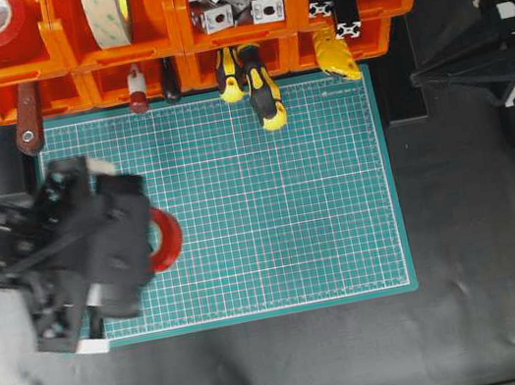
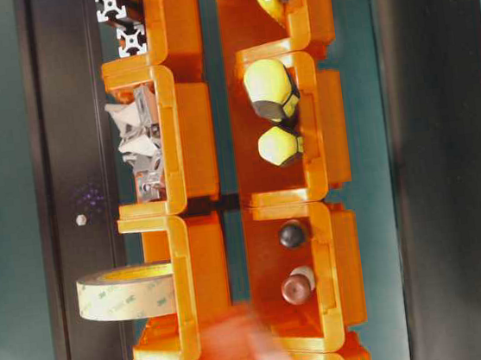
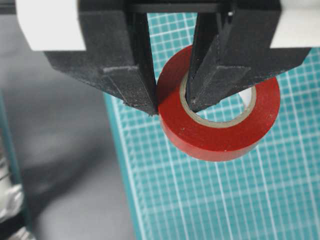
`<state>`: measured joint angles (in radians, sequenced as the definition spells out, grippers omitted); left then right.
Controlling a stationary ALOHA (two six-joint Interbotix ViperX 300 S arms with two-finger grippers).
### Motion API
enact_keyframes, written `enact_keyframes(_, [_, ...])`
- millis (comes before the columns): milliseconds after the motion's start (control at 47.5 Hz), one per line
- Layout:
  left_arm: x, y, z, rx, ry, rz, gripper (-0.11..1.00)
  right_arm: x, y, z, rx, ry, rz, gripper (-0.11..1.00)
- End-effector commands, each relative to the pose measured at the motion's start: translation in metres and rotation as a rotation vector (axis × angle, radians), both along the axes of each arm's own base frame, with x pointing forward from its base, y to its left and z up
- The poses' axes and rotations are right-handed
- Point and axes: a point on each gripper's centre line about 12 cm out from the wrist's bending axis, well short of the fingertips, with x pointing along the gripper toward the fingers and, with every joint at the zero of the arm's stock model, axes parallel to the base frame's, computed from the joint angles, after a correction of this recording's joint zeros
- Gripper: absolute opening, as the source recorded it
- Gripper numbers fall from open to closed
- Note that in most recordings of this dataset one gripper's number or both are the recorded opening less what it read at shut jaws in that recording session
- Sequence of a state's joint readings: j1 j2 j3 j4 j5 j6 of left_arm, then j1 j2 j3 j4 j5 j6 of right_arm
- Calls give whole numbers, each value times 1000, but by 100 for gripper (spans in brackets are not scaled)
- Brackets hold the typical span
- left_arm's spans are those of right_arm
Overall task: Pick vinyl tape from container rack with left arm.
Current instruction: 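Lift the red tape out of the bin and carry it onto the mat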
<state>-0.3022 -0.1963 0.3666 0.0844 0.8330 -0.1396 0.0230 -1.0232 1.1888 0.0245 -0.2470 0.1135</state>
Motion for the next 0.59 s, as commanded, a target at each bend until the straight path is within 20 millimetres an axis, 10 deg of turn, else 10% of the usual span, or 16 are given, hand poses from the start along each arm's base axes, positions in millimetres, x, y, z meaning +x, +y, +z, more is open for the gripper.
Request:
enact_keyframes(0, [12, 6, -16, 4, 6, 18, 19, 2, 0, 15, 7, -34, 1, 0])
enact_keyframes(295, [33, 16, -83, 35, 122, 50, 19, 2, 0, 14, 5, -32, 1, 0])
enact_keyframes(568, [36, 19, -96, 42, 147, 60, 19, 2, 0, 15, 5, -35, 1, 0])
